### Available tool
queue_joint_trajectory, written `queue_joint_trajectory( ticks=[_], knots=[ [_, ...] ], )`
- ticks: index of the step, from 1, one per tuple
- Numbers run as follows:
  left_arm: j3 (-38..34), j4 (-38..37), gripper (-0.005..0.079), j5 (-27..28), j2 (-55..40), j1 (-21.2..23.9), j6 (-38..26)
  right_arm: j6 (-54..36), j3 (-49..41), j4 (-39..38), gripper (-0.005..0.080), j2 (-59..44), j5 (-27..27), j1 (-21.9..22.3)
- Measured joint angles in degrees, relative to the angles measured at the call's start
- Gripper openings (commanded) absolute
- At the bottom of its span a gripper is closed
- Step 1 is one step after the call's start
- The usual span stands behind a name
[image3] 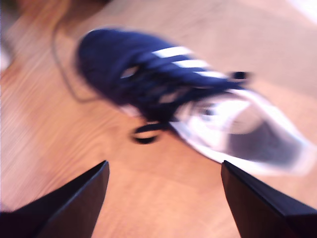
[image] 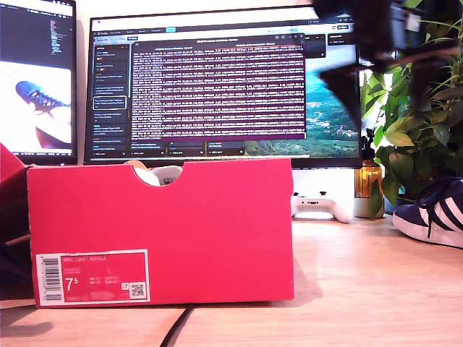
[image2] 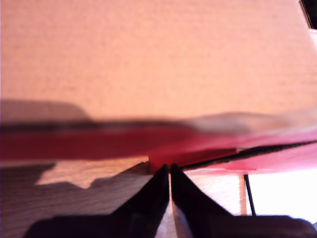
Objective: Pack the blue shoes by picking the first shoe and placing it inside the red shoebox, left side, then picking and rotating the second shoe and placing it in the shoebox
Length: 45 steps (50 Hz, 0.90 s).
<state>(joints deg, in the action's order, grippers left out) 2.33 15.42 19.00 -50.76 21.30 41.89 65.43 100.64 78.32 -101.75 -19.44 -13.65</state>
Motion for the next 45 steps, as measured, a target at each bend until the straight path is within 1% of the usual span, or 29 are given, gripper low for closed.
queue_joint_trajectory(
  ticks=[10,18,22,32,45],
  knots=[
    [0.0,0.0,-0.0019,0.0,0.0,0.0,0.0,3.4,-7.4,0.0,0.0663,7.6,0.0,1.5],
    [0.0,0.0,-0.0019,0.0,0.0,0.0,0.0,6.3,-13.7,0.0,0.0661,8.9,1.0,3.1],
    [0.0,0.0,-0.0019,0.0,0.0,0.0,0.0,6.3,-16.5,0.1,0.0661,8.9,1.3,3.8],
    [0.0,0.0,-0.0019,0.0,0.0,0.0,0.0,8.5,-18.6,-0.1,0.066,9.0,2.4,5.1],
    [0.0,0.0,-0.0019,0.0,0.0,0.0,0.0,11.6,-22.0,-0.1,0.0658,9.1,2.5,6.5]
  ],
)
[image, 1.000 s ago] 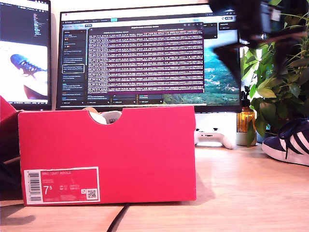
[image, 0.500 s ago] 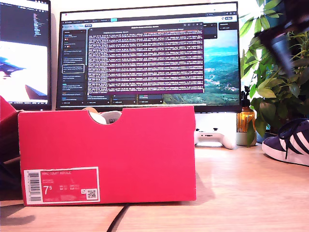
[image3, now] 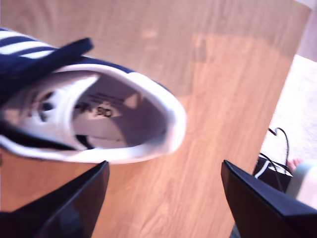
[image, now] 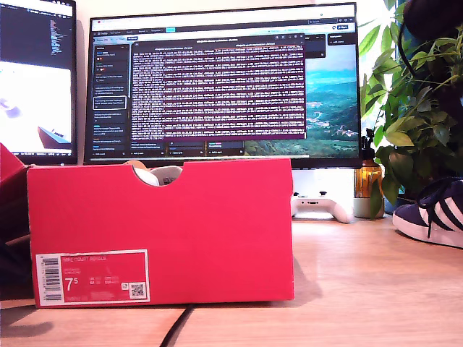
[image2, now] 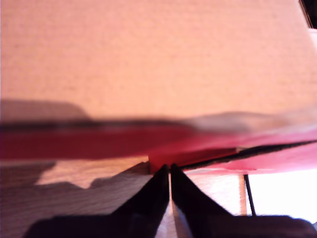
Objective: Pack the blue shoes by picking the first shoe and placing it inside the red shoebox, left side, then picking and rotating the second shoe and placing it in the shoebox
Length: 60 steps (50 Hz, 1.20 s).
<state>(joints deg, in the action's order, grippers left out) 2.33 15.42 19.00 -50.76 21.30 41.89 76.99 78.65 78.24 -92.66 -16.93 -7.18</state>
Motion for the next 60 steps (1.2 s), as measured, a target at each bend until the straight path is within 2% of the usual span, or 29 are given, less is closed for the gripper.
queue_joint_trajectory(
  ticks=[10,17,22,49,52,55,57,60],
  knots=[
    [0.0,0.0,-0.0019,0.0,0.0,0.0,0.0,0.9,-1.7,0.0,0.0653,0.0,-0.7,2.3],
    [0.0,0.0,-0.0019,0.0,0.0,0.0,0.0,1.3,-1.7,0.0,0.0587,0.0,-1.6,3.5],
    [0.0,0.0,-0.0019,0.0,0.0,0.0,0.0,1.8,-2.0,-0.3,0.0582,0.0,-1.7,3.8],
    [0.0,0.0,-0.0019,0.0,0.0,0.0,0.0,1.1,-16.0,-16.8,0.0577,0.4,0.9,5.4],
    [0.0,0.0,-0.0019,0.0,0.0,0.0,0.0,1.0,-17.6,-19.5,0.0544,0.4,1.5,5.9],
    [0.0,0.0,-0.0019,0.0,0.0,0.0,0.0,1.0,-19.2,-22.0,0.0458,0.4,2.6,6.6],
    [0.0,0.0,-0.0019,0.0,0.0,0.0,0.0,1.0,-19.7,-23.0,0.0353,0.5,3.0,7.2],
    [0.0,0.0,-0.0019,0.0,0.0,0.0,0.0,0.9,-20.2,-24.4,0.0146,1.0,4.3,7.9]
  ],
)
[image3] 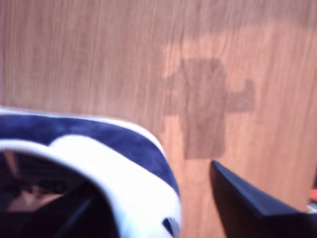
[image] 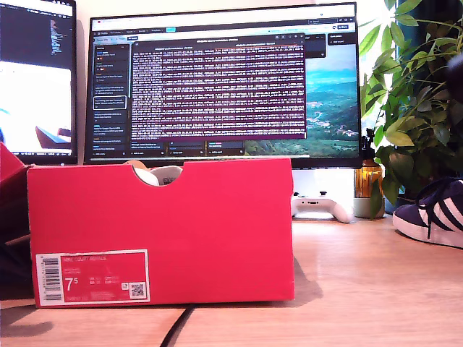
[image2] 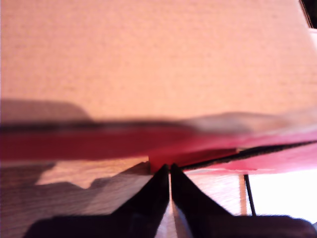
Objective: Pack the blue shoes by picking the first shoe and placing it inside the red shoebox, left side, then picking and rotating the second shoe and placing it in the shoebox
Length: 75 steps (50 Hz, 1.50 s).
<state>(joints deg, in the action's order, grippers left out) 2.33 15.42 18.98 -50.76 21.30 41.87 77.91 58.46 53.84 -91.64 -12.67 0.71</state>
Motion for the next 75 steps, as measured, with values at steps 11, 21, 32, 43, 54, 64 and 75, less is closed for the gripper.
queue_joint_trajectory(
  ticks=[11,21,32,43,54,64,75],
  knots=[
    [0.0,0.0,-0.0019,0.0,0.0,0.0,0.0,-1.9,-0.3,-1.5,-0.0012,0.4,1.2,0.8],
    [0.0,0.0,-0.0019,0.0,0.0,0.0,0.0,-20.9,0.9,-1.4,-0.0013,-0.8,-0.2,1.1],
    [0.0,0.0,-0.0019,0.0,0.0,0.0,0.0,-49.5,8.1,0.5,-0.0013,-1.8,1.4,1.1],
    [0.0,0.0,-0.0019,0.0,0.0,0.0,0.0,-71.4,20.9,3.2,-0.0013,-1.8,8.4,1.1],
    [0.0,0.0,-0.0019,0.0,0.0,0.0,0.0,-88.0,28.5,4.5,-0.0013,-1.8,14.9,-1.1],
    [0.0,0.0,-0.0019,0.0,0.0,0.0,0.0,-106.1,33.9,-2.0,-0.0012,-1.8,20.5,-7.9],
    [0.0,0.0,-0.0019,0.0,0.0,0.0,0.0,-114.9,36.3,-15.7,-0.0013,-1.8,23.8,-15.2]
  ],
)
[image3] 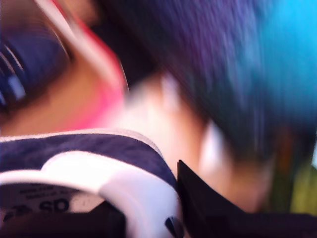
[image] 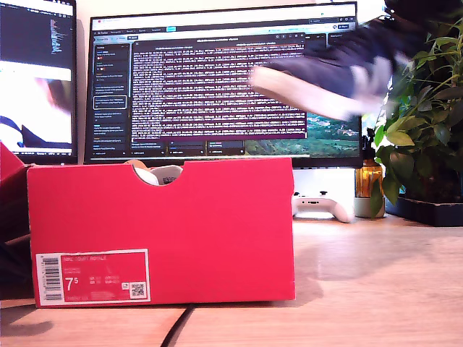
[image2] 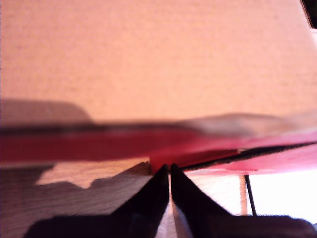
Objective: Pack the blue shoes by picking the first shoe and placing it inside the red shoebox, left side, then picking and rotating the second shoe and placing it in the shoebox
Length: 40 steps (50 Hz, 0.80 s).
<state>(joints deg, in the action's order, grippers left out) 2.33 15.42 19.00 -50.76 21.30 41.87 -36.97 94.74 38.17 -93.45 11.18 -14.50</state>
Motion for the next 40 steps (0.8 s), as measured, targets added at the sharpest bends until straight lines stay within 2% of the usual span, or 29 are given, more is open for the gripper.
queue_joint_trajectory(
  ticks=[10,18,27,40],
  knots=[
    [0.0,0.0,-0.0019,0.0,0.0,0.0,0.0,-8.5,0.0,-13.8,-0.0013,0.0,0.1,-5.5],
    [0.0,0.0,-0.0019,0.0,0.0,0.0,0.0,-11.0,0.0,-20.8,-0.0013,-0.3,0.3,-8.1],
    [0.0,0.0,-0.0019,0.0,0.0,0.0,0.0,-15.1,0.0,-22.1,-0.0013,-2.3,3.0,-9.3],
    [0.0,0.0,-0.0019,0.0,0.0,0.0,0.0,-16.3,0.0,-21.4,-0.0013,-8.7,3.0,-10.4]
  ],
)
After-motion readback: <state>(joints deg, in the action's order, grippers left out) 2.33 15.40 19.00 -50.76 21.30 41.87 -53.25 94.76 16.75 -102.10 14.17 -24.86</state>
